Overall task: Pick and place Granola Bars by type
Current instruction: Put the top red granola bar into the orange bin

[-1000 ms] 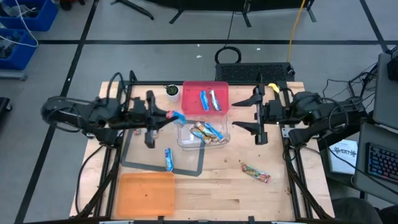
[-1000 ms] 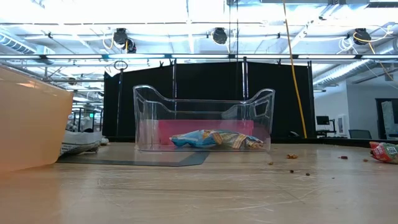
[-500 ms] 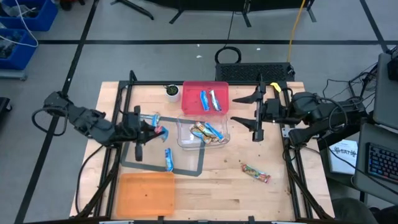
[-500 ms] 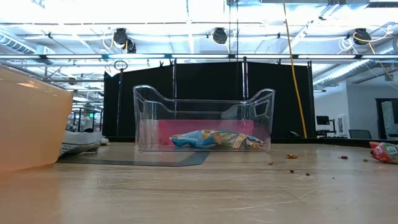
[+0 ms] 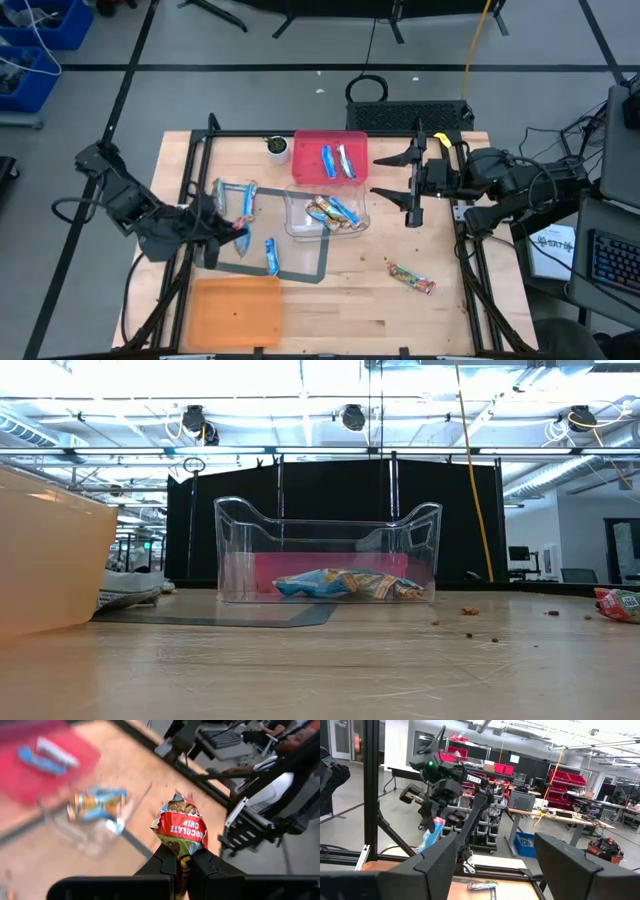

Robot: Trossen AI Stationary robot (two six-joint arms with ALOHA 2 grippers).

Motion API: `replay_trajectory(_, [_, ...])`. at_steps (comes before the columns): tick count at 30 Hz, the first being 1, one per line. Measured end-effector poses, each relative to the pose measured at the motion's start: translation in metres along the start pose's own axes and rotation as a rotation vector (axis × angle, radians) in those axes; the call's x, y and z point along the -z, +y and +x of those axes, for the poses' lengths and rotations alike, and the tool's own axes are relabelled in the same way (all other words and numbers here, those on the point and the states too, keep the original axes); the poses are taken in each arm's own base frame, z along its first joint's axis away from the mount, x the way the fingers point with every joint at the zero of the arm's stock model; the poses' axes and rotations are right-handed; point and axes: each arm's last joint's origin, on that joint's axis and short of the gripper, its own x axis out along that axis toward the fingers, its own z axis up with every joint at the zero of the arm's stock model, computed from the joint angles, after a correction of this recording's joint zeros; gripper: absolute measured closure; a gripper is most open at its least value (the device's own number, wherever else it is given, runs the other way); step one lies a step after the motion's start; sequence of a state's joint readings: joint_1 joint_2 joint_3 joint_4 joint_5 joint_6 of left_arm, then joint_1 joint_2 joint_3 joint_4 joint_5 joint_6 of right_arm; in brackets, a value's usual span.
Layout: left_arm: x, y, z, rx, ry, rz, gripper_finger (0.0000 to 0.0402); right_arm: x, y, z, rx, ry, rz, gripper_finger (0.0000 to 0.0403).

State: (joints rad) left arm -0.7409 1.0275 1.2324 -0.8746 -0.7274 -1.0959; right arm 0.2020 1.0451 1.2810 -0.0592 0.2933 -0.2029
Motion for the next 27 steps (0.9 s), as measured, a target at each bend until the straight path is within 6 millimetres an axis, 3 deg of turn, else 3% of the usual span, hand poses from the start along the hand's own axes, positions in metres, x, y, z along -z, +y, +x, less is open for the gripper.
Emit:
replay_trajectory(7, [0.017, 0.003, -0.009, -0.024, 0.138, -0.225, 0.0388, 0.000, 0.000, 0.000, -0.002, -0.001, 0.000, 0.0149])
replay_trajectory(13, [0.032, 0.000, -0.005, -0.090, 0.259, -0.398, 0.0388, 0.000, 0.000, 0.000, -0.002, 0.000, -0.017, 0.0149])
replay_trajectory(21, [0.046, -0.008, 0.004, -0.151, 0.320, -0.539, 0.0388, 0.002, 0.001, 0.000, -0.009, 0.016, -0.035, 0.0149])
replay_trajectory(27, [0.069, -0.013, 0.022, -0.228, 0.365, -0.623, 0.0388, 0.007, 0.002, 0.001, -0.016, 0.039, -0.065, 0.0149])
